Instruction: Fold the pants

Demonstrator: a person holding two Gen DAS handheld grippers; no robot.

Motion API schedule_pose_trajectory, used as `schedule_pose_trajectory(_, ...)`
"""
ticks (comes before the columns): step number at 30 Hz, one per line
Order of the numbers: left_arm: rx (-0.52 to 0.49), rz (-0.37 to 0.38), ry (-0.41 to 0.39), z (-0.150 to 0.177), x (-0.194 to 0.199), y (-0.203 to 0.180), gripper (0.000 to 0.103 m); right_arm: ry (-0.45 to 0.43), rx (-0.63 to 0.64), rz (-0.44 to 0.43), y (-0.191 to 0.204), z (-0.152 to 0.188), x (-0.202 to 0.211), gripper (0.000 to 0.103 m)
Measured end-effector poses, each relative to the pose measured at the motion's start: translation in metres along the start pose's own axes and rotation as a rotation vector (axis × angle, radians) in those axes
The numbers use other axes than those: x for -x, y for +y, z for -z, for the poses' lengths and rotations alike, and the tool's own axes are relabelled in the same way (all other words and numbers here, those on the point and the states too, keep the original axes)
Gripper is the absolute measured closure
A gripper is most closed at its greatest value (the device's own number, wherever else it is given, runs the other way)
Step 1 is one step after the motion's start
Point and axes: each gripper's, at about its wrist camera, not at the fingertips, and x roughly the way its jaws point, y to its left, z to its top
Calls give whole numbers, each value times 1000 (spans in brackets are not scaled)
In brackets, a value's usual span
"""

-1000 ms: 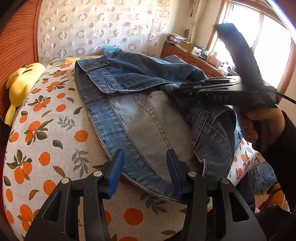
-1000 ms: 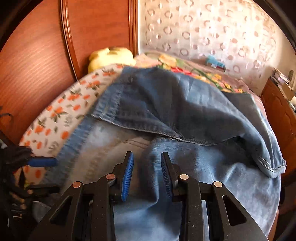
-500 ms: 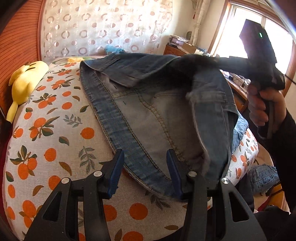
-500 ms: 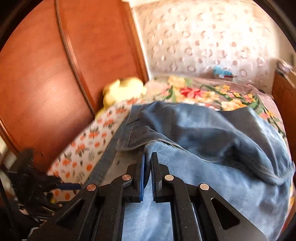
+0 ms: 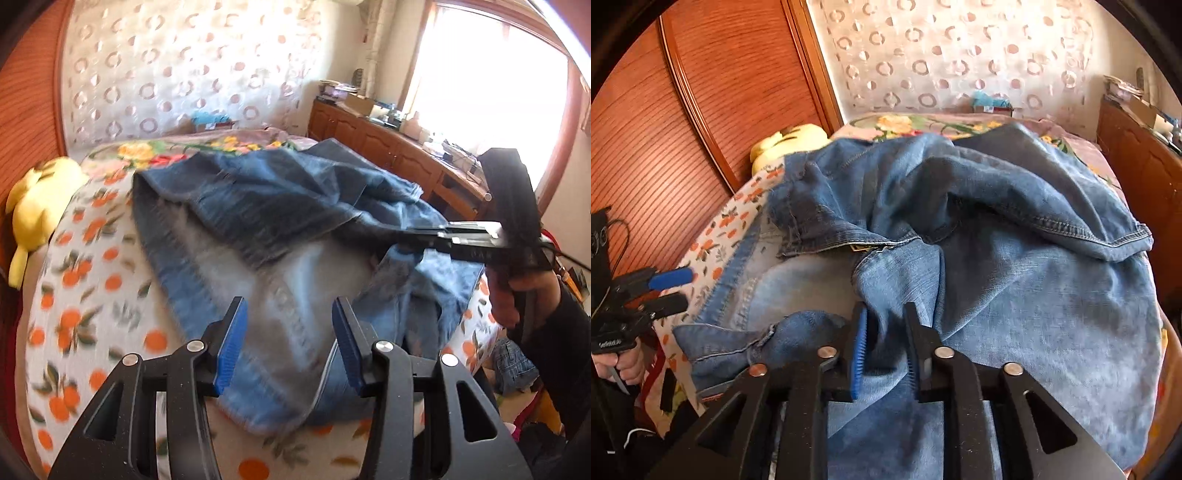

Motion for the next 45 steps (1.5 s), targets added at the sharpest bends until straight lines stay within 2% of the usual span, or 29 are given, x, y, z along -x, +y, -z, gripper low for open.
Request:
schedule_pose_trajectory(4, -34, 42, 26, -15, -17, -18, 55, -30, 3, 8, 4, 14, 17, 76)
schedule_pose_trajectory(7, -41, 76, 61, -9, -29, -29, 55, -49, 3, 26, -1, 25, 25, 75)
schedule_pose_trajectory(13, -33, 69, 136, 9, -47, -35, 55, -64, -8, 79, -8, 39, 29, 72)
schedule_pose_trajectory(19, -31, 71, 181, 26, -56, -42, 55, -60, -40, 83, -12, 49, 25, 72)
schedule_pose_trajectory(36, 29, 80, 169, 64, -21, -29, 55, -36, -67, 159, -26, 58, 2, 72)
schedule_pose_trajectory(40, 20, 61, 156, 73, -16, -34, 55, -46, -73, 165, -24, 56, 2, 72)
schedule_pose_trajectory(41, 13, 52, 150, 75, -14, -34, 57, -44, -76, 170, -24, 56, 1, 72)
schedule_pose_trajectory(43, -3, 16, 143, 78, -11, -36, 73, -47, -72, 174, -22, 56, 1, 72)
schedule_pose_trajectory(45, -1, 16, 143, 79, -8, -33, 87, -46, -65, 179, -20, 56, 0, 72)
